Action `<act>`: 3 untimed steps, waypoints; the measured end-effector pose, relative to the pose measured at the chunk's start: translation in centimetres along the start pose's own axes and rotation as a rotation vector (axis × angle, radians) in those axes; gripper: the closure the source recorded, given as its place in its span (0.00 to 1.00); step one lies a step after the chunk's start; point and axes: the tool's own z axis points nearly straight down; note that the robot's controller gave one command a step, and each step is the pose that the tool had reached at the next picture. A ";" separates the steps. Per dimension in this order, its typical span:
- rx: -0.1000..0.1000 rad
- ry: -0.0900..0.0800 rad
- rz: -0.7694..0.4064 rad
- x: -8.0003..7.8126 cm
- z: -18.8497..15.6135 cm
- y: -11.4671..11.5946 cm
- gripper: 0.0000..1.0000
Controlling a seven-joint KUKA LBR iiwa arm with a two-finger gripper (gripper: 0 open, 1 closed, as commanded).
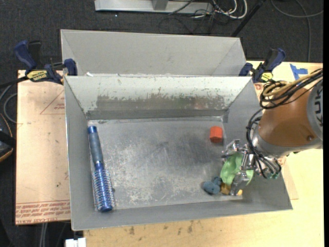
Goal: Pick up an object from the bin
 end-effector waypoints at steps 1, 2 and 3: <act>0.001 -0.014 0.167 0.9 2.1 2.5 1.00; 0.005 -0.005 0.392 0.5 2.1 4.2 1.00; 0.002 0.006 0.420 0.2 0.5 4.3 1.00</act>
Offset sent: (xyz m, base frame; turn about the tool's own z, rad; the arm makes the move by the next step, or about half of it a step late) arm -0.0160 0.0237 -0.0268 0.1690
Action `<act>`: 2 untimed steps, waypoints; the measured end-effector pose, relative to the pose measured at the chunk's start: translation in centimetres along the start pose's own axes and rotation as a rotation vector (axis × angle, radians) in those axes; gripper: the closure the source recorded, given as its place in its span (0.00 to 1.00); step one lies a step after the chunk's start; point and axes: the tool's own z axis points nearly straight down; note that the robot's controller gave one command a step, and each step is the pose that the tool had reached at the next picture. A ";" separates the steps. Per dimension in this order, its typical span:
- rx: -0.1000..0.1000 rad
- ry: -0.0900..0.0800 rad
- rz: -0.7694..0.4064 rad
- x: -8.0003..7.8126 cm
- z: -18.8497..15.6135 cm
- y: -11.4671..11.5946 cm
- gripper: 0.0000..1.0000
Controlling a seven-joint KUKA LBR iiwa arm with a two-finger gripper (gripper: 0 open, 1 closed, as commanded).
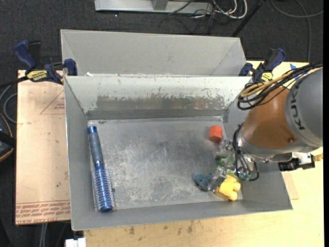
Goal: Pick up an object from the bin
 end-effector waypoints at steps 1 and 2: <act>-0.006 0.000 0.156 0.0 1.7 -0.7 1.00; -0.002 -0.007 0.192 -1.7 -8.6 0.8 1.00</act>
Offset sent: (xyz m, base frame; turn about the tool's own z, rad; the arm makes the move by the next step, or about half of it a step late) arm -0.0065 -0.0096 -0.0214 0.1634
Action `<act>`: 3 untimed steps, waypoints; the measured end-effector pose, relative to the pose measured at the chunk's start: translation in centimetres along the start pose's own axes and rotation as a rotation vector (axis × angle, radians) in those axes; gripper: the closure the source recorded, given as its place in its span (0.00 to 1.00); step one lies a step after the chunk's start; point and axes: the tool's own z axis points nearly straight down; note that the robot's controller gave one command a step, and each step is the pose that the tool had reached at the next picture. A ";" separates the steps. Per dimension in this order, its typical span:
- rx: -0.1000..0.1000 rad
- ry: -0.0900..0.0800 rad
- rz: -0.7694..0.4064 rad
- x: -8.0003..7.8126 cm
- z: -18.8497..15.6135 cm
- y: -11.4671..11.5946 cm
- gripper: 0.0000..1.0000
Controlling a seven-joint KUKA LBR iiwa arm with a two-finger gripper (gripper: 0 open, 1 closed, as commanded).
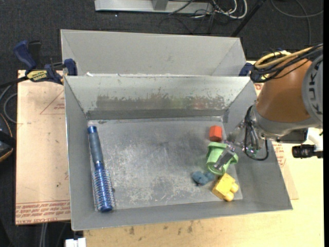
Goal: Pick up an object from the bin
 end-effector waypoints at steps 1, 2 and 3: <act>0.000 -0.001 0.011 -1.2 -10.2 1.3 1.00; 0.011 0.017 0.183 0.3 4.3 -1.2 1.00; 0.001 -0.001 0.174 -1.5 -5.0 -0.4 1.00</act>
Offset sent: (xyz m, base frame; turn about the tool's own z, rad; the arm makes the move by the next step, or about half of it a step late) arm 0.0132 0.0033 0.0977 0.0150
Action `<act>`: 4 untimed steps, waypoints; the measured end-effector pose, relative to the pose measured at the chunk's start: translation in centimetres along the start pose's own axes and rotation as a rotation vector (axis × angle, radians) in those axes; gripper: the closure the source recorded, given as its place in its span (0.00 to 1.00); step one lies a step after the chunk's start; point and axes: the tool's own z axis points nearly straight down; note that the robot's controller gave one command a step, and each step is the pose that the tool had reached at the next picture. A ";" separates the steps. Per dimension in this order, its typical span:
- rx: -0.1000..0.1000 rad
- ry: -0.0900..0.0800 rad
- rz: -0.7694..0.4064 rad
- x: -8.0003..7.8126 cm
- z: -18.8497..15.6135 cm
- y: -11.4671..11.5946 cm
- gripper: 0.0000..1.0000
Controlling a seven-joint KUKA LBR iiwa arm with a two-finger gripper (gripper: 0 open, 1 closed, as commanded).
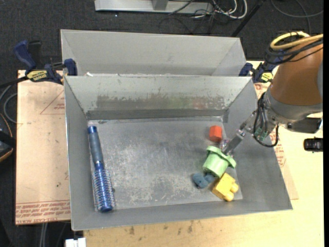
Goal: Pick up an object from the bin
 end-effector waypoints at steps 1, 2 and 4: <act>0.006 0.008 0.000 0.2 0.5 -0.1 0.00; 0.003 0.002 -0.183 2.6 14.9 -2.6 0.00; -0.001 0.006 -0.478 3.0 12.7 3.0 1.00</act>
Offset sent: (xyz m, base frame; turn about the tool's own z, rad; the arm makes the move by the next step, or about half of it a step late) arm 0.0000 0.0000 0.0000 0.0000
